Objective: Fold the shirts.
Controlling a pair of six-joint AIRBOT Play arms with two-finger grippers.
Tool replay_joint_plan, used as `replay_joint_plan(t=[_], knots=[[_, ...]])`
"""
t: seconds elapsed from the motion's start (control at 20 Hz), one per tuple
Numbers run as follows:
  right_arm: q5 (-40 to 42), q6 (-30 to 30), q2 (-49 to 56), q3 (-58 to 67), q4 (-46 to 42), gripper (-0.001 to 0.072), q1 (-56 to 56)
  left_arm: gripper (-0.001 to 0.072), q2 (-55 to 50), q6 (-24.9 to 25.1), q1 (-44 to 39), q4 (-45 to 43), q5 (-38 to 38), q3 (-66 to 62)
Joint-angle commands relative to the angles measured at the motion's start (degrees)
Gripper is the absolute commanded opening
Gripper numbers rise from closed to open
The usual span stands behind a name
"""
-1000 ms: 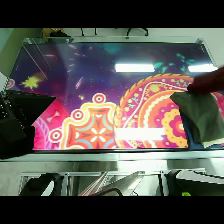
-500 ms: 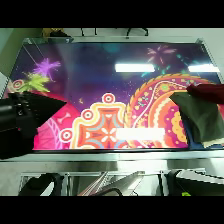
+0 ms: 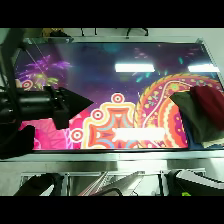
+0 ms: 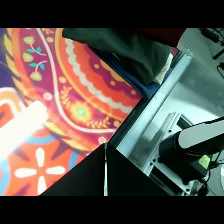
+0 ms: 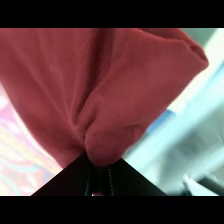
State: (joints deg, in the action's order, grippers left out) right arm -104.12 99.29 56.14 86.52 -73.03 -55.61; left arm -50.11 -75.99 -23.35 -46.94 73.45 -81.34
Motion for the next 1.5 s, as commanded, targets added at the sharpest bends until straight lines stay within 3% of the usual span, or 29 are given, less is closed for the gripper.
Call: replay_joint_plan(t=[0.0,0.05,0.1,0.15,0.3,0.35,0.4,0.45,0.5,0.55,0.65,0.8,0.9,1.0,1.15,1.25,1.45], knots=[[-1.11,0.20,-1.55,-7.74,-6.21,0.0159,0.00,0.0015,-2.60,1.75,-1.55,-0.04,-1.44,0.00],[-0.46,0.17,-1.44,-8.33,-7.17,0.0399,-0.02,0.0015,-3.15,2.58,-1.49,-0.02,-1.42,0.00],[0.46,0.20,-1.31,-8.24,-8.24,0.0575,-0.02,0.0015,-3.63,3.08,-1.49,-0.02,-1.42,-0.02],[1.38,0.20,-1.31,-8.02,-8.39,0.0604,-0.02,0.0015,-3.96,3.17,-1.49,-0.07,-1.44,-0.02],[5.90,0.68,-1.27,-4.59,-5.86,0.0603,0.00,0.0016,-4.55,4.02,-1.46,-0.07,-1.70,-0.04],[8.66,0.68,-1.25,-2.71,-1.16,0.0590,0.00,0.0015,-4.50,4.11,-1.46,-0.02,-2.23,-0.07],[11.89,0.63,-1.38,-1.44,5.57,0.0420,0.02,0.0015,-4.46,4.22,-1.46,-0.04,-3.26,-0.13],[16.26,0.20,-1.95,-1.20,15.30,0.0108,0.04,0.0016,-4.33,4.20,-1.44,-0.04,-4.13,-0.20],[20.17,-0.74,-2.38,-1.20,23.96,0.0059,0.44,0.0015,-3.91,4.15,-1.03,0.20,-5.03,-0.22],[23.93,-2.19,-2.97,-1.18,30.91,0.0038,2.21,0.0015,-3.34,4.00,-0.50,0.35,-5.64,-0.22],[27.45,-5.77,-3.98,-1.20,35.36,0.0020,8.74,0.0015,-1.77,3.06,1.66,0.42,-5.81,-0.20],[27.63,-11.89,-7.23,-3.52,33.57,0.0019,25.92,0.0015,1.77,-1.33,4.46,0.11,-2.08,1.25],[27.85,-12.74,-11.50,-8.96,27.08,0.0019,40.54,0.0015,6.58,-3.74,3.63,0.11,-1.97,7.69],[29.68,-10.99,-17.27,-17.99,18.80,0.0019,55.01,0.0015,12.17,-5.20,0.35,0.11,-2.19,16.70],[35.10,-2.67,-27.39,-35.01,7.72,0.0019,72.00,0.0015,20.02,-8.44,-6.29,0.00,-4.94,30.16],[37.97,2.38,-31.74,-42.47,4.61,0.0019,76.72,0.0015,24.11,-9.27,-9.68,0.00,-7.96,36.35],[38.97,2.75,-32.37,-45.59,5.22,0.0019,77.42,0.0015,29.35,-11.21,-11.50,0.02,-11.89,42.23]])
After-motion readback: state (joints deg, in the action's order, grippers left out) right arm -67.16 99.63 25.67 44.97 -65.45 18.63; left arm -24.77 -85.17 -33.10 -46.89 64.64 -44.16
